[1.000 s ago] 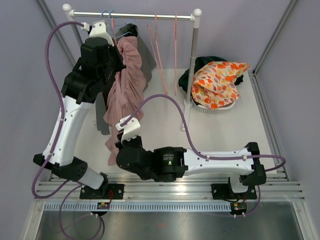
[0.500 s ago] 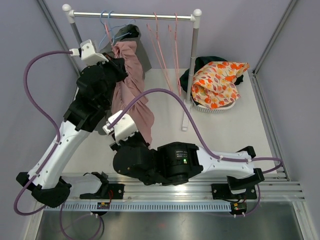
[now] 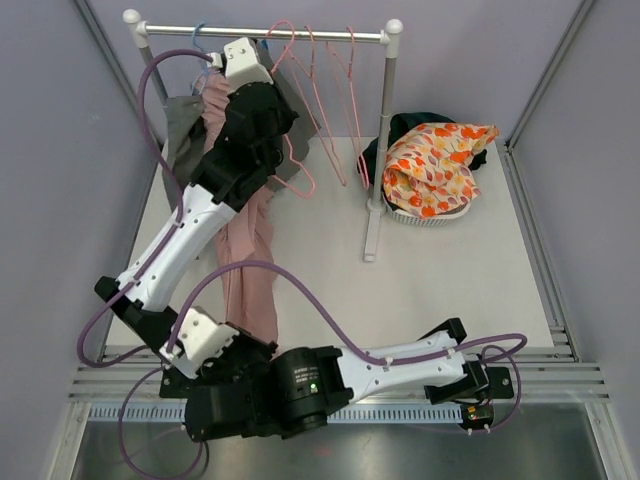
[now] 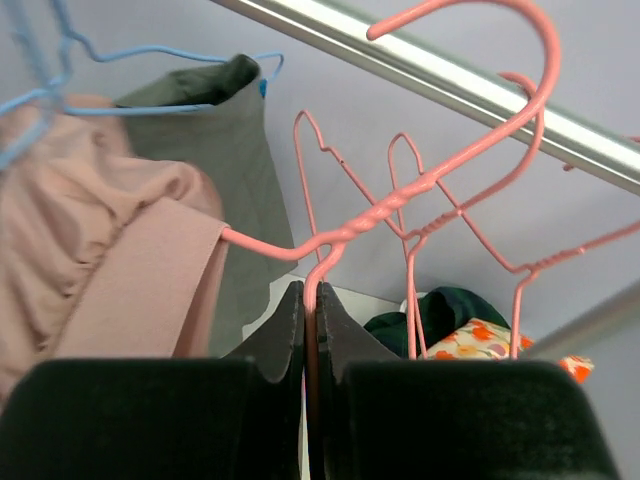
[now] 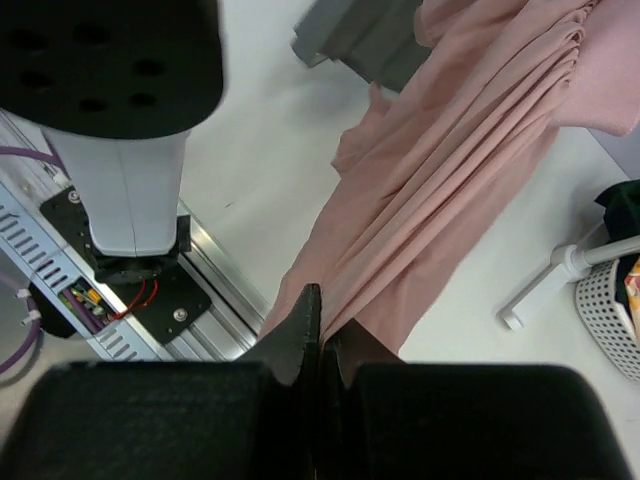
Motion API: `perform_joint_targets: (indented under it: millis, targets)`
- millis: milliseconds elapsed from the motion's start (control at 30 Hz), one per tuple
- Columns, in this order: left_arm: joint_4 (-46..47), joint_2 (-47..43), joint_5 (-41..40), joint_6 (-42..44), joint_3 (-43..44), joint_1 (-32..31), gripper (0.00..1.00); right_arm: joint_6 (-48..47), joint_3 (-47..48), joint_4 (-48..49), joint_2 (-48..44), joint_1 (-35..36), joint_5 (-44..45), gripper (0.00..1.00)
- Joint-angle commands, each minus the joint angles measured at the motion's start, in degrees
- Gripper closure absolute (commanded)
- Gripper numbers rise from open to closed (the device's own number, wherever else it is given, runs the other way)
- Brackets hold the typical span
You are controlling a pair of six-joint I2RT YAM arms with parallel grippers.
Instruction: Remove the skirt from the hanger
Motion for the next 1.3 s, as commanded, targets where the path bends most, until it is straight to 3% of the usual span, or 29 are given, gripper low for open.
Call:
perform_joint_targets:
  millis: [0, 233, 367, 500, 667, 833, 1067, 1200, 1267]
  targets:
    - [15.25, 1.94, -2.50, 4.97, 9.51, 2.53, 1.00, 4.13, 2.61, -2.24, 2.79, 8.51, -11.11, 1.00]
    - [8.41, 3.88, 1.71, 5.07, 18.31, 2.97, 1.00, 7.82, -5.80, 1.71, -0.54, 9.84, -8.48, 1.00]
    - [2.08, -1.91, 7.69, 0.95, 15.33, 2.89, 1.00, 8.88, -11.52, 4.25, -5.88, 8.70, -1.19, 1.00]
    - [-4.17, -11.82, 15.33, -1.61, 6.39, 2.45, 1.00, 7.66, -18.20, 8.55, -10.82, 4.06, 1.63, 1.00]
    - [-13.65, -18.53, 22.54, -3.54, 0.92, 1.92, 1.00, -2.00, -23.39, 20.23, -17.41, -2.46, 0.94, 1.00]
    - [-17.79, -23.80, 27.21, -3.64, -3.05, 1.66, 1.00, -9.49, -21.64, 22.81, -18.47, -7.20, 1.72, 1.00]
    - [-25.44, -22.49, 30.72, -2.05, 10.99, 1.66, 1.00, 5.60, -33.56, 14.29, -22.16, -10.64, 1.28, 1.00]
    - [-31.13, -22.14, 33.09, -4.68, 14.79, 1.66, 1.00, 17.64, -39.73, 9.80, -26.81, -13.09, 2.16, 1.00]
    - [-33.26, -22.84, 34.76, -7.22, 13.75, 1.66, 1.00, 18.29, -42.62, 11.62, -30.94, -15.63, 2.16, 1.00]
